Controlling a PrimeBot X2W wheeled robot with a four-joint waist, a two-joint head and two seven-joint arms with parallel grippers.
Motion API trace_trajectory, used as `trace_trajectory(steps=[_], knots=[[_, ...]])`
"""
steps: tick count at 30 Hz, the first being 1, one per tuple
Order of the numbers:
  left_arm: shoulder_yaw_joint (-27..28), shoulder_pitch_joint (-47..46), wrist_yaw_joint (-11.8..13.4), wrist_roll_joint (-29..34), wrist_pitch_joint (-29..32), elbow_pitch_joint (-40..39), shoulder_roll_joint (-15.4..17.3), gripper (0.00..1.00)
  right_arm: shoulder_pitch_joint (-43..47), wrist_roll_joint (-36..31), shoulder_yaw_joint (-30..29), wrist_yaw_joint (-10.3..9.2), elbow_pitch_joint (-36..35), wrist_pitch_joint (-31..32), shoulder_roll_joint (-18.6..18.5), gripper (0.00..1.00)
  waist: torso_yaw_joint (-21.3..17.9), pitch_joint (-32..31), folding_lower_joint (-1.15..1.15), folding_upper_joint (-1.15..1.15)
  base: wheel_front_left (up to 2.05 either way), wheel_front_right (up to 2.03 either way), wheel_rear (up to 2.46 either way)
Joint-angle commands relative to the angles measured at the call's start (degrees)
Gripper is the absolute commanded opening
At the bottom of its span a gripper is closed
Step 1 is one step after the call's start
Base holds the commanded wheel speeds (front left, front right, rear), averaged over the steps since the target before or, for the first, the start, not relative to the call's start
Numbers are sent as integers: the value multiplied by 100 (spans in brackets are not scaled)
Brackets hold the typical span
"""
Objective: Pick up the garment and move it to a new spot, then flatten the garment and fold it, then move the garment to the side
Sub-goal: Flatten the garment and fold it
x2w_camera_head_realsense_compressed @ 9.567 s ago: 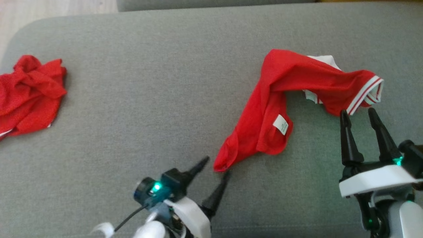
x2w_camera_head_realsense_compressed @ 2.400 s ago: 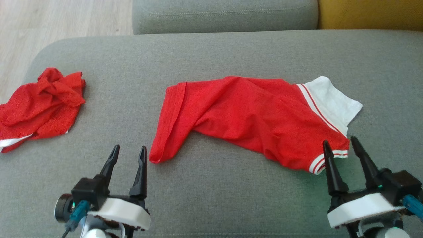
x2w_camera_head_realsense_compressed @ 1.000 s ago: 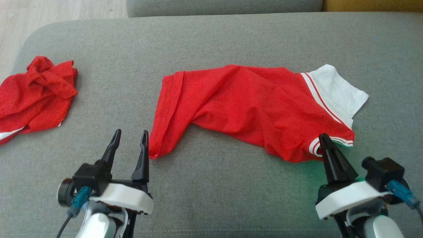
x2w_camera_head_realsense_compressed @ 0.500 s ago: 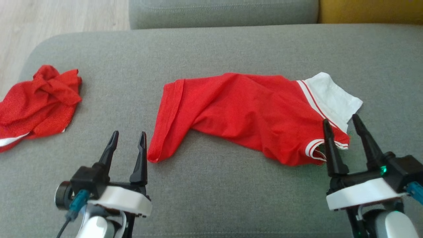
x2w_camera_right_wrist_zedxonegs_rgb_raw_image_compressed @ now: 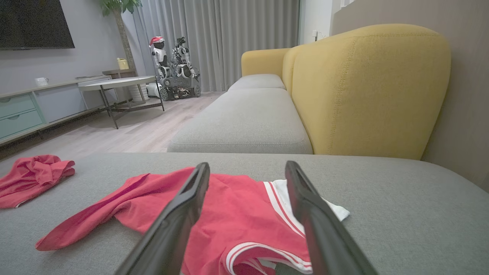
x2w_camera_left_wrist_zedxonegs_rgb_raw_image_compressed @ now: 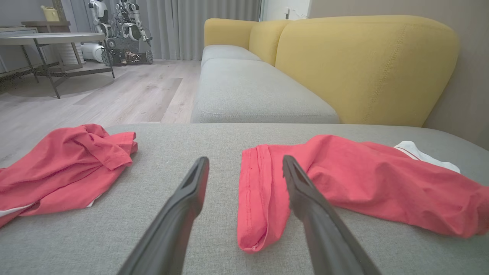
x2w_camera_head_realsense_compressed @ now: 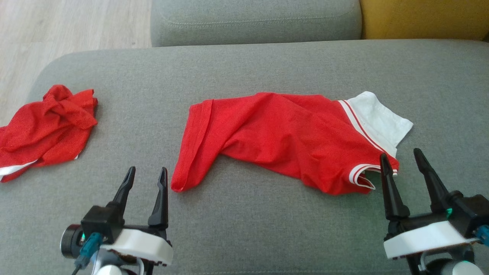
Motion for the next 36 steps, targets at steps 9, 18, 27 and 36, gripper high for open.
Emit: trace_trajectory(steps=[9,18,27,36], knots=[[147,-167,60,28,42,-291,142,100,-117,14,127,-5,-182,64,-33,100,27,24,0,0,0,0,0],[98,-320,41,22,25,-290,107,100,-285,-78,289,-5,390,320,-68,100,109,246,0,0,0,0,0],[61,-599,-65,-20,-71,-104,2,100,-752,-107,436,-5,1626,254,-176,100,299,530,0,0,0,0,0],[122,-688,-73,-27,-146,-8,-37,100,-927,148,498,-5,1678,178,-193,0,288,669,0,0,0,0,0]])
